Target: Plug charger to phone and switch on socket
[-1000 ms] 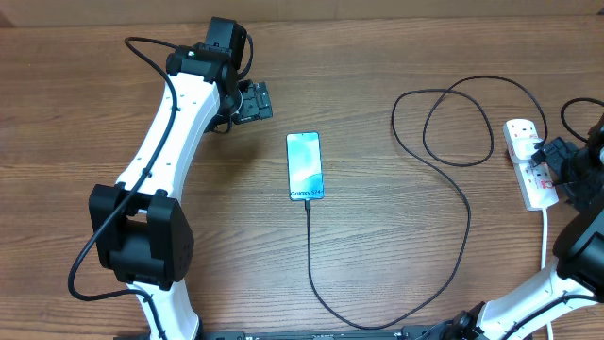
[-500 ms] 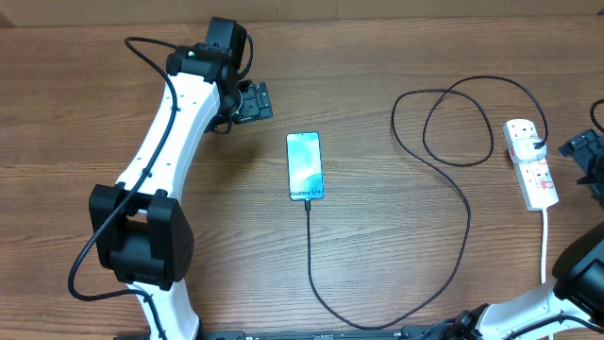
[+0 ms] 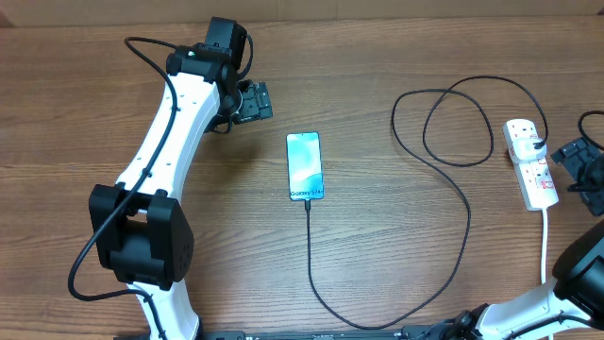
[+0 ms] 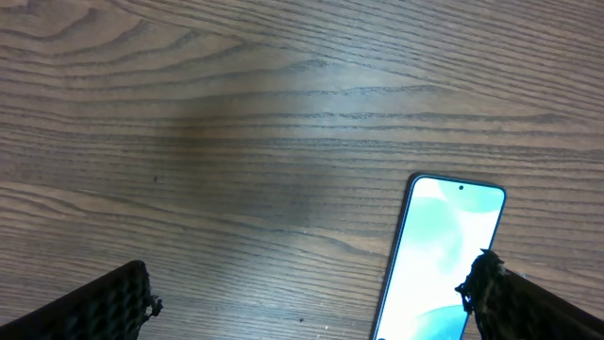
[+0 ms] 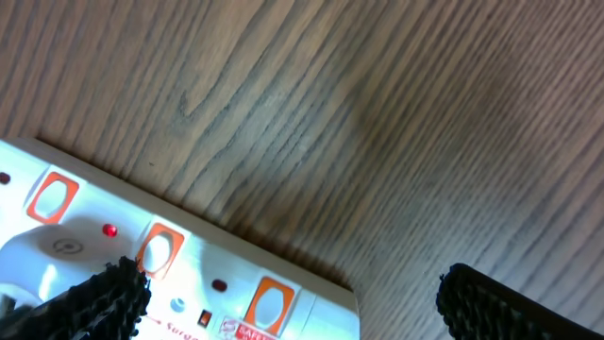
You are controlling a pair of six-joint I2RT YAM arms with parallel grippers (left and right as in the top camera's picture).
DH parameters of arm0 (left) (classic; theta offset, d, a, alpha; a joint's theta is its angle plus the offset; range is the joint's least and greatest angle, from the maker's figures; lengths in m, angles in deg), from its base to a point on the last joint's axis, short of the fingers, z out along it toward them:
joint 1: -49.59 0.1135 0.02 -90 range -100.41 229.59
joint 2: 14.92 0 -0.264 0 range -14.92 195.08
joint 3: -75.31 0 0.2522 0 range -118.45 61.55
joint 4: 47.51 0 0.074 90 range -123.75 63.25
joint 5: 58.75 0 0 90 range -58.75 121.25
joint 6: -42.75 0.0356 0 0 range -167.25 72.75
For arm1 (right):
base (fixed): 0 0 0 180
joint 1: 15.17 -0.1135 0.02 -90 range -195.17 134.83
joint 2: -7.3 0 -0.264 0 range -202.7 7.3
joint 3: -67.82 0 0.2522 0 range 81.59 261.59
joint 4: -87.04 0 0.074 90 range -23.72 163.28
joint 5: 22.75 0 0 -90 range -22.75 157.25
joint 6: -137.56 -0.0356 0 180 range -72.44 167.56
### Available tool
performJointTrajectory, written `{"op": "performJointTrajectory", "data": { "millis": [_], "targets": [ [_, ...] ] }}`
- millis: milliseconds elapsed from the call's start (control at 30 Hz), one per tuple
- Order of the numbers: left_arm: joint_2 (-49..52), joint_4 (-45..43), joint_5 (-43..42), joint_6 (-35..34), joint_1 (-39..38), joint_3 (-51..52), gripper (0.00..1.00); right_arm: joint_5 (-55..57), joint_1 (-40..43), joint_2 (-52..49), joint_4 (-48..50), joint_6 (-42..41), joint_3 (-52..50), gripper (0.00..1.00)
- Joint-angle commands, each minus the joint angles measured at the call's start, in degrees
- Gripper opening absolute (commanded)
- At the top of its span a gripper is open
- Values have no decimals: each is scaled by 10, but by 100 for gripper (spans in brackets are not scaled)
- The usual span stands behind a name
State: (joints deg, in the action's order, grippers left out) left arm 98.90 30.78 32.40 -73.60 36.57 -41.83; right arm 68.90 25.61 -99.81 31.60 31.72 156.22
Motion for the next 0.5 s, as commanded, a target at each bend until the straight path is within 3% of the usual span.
{"op": "performJointTrajectory", "data": {
  "millis": [0, 467],
  "targets": [
    [-7, -1, 7, 11, -1, -3, 100, -10, -2, 6, 17, 9, -17, 100],
    [-7, -1, 7, 11, -1, -3, 100, -14, -2, 6, 29, 9, -24, 100]
  ]
}}
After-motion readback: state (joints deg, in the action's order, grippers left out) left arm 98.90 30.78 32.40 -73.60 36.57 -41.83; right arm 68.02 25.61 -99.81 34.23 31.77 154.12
